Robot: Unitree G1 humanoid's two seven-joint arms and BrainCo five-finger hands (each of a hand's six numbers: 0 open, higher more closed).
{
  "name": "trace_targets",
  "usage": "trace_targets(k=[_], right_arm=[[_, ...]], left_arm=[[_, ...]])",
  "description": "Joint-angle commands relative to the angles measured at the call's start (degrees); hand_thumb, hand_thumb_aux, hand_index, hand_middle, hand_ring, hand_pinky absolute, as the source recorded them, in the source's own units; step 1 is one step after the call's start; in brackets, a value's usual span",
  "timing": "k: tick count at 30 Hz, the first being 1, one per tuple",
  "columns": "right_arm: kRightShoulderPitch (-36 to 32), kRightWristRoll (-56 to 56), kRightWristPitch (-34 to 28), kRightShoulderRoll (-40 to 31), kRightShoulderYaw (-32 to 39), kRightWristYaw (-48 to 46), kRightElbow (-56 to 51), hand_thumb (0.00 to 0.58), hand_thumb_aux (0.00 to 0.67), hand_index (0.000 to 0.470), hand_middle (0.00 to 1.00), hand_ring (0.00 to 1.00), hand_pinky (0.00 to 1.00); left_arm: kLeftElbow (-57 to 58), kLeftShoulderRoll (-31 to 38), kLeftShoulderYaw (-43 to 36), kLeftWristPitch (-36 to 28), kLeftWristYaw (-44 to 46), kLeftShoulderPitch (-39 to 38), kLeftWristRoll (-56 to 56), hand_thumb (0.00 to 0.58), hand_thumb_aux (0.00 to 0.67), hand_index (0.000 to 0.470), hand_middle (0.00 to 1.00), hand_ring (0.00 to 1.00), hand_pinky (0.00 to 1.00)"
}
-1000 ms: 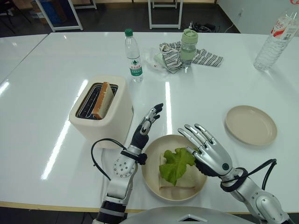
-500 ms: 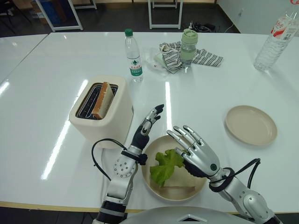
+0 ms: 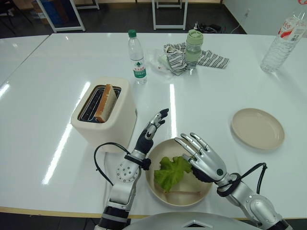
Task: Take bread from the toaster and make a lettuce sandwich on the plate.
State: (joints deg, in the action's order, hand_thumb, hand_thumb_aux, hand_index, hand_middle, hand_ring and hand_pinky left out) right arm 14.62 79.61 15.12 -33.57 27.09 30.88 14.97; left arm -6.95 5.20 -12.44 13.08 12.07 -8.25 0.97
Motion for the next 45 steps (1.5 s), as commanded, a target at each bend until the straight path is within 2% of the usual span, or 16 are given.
trace_targets(k=[1, 3, 8, 15, 22, 26, 29, 31, 34, 39, 41, 45], right_arm=[[0.9, 0.5, -0.1, -2.5, -0.5, 0.3, 0.0, 0.571, 0.586, 0.411, 0.0, 0.0, 0.0], [1.1, 0.5, -0.3, -3.0, -0.7, 0.4, 0.4, 0.539, 0.491, 0.345, 0.0, 0.0, 0.0], [1.5, 0.5, -0.4, -4.4, -1.2, 0.5, 1.2, 0.476, 0.386, 0.271, 0.0, 0.0, 0.0], [2.5, 0.1, -1.3, -7.4, -3.9, 0.9, 0.2, 0.464, 0.37, 0.26, 0.0, 0.0, 0.0], [3.8, -3.3, -3.5, -12.3, -12.5, 2.4, -2.9, 0.494, 0.413, 0.289, 0.0, 0.0, 0.0], [3.8, -4.3, -4.7, -12.6, -14.6, 2.6, -4.2, 0.478, 0.389, 0.273, 0.0, 0.0, 0.0], [5.3, -15.4, -4.3, -8.6, -18.7, 0.8, -2.6, 0.474, 0.384, 0.269, 0.0, 0.0, 0.0], [7.7, -27.4, -3.2, -4.6, -20.4, -2.8, 1.4, 0.48, 0.391, 0.275, 0.0, 0.0, 0.0], [11.4, -44.3, -2.0, 0.4, -20.1, -10.1, 7.7, 0.48, 0.391, 0.275, 0.0, 0.0, 0.0], [17.1, -64.2, -3.8, 4.5, -19.5, -21.3, 16.2, 0.487, 0.402, 0.282, 0.0, 0.0, 0.0], [19.1, -68.0, -4.6, 4.8, -18.9, -25.5, 18.8, 0.484, 0.397, 0.278, 0.0, 0.0, 0.0], [21.9, -65.6, -2.0, 3.1, -16.6, -31.8, 19.6, 0.46, 0.365, 0.256, 0.0, 0.0, 0.0]], left_arm=[[0.3, 0.4, 0.3, -0.9, 0.0, -0.4, -0.7, 0.0, 0.0, 0.0, 0.0, 0.0, 0.0], [0.4, 0.5, 0.3, -1.0, 0.1, -0.3, -0.7, 0.0, 0.0, 0.0, 0.0, 0.0, 0.0], [0.3, 0.9, 0.6, -1.1, 0.2, -0.2, -0.7, 0.0, 0.0, 0.0, 0.0, 0.0, 0.0], [0.0, 1.2, 1.0, -1.3, 0.4, -0.2, -0.7, 0.0, 0.0, 0.0, 0.0, 0.0, 0.0], [0.0, 1.3, 1.1, -1.4, 0.4, -0.3, -0.7, 0.0, 0.0, 0.0, 0.0, 0.0, 0.0], [0.1, 1.5, 1.2, -1.4, 0.5, 0.0, -0.7, 0.0, 0.0, 0.0, 0.0, 0.0, 0.0], [0.0, 1.6, 1.1, -1.5, 0.5, -0.1, -0.7, 0.0, 0.0, 0.0, 0.0, 0.0, 0.0], [0.1, 1.6, 1.0, -1.5, 0.5, 0.0, -0.7, 0.0, 0.0, 0.0, 0.0, 0.0, 0.0], [0.3, 1.5, 0.9, -1.5, 0.5, 0.0, -0.7, 0.0, 0.0, 0.0, 0.0, 0.0, 0.0], [0.4, 1.5, 0.9, -1.6, 0.4, 0.1, -0.7, 0.0, 0.0, 0.0, 0.0, 0.0, 0.0], [0.5, 1.5, 0.9, -1.5, 0.4, 0.1, -0.7, 0.0, 0.0, 0.0, 0.0, 0.0, 0.0], [0.7, 1.5, 0.9, -1.5, 0.4, 0.1, -0.7, 0.0, 0.0, 0.0, 0.0, 0.0, 0.0]])
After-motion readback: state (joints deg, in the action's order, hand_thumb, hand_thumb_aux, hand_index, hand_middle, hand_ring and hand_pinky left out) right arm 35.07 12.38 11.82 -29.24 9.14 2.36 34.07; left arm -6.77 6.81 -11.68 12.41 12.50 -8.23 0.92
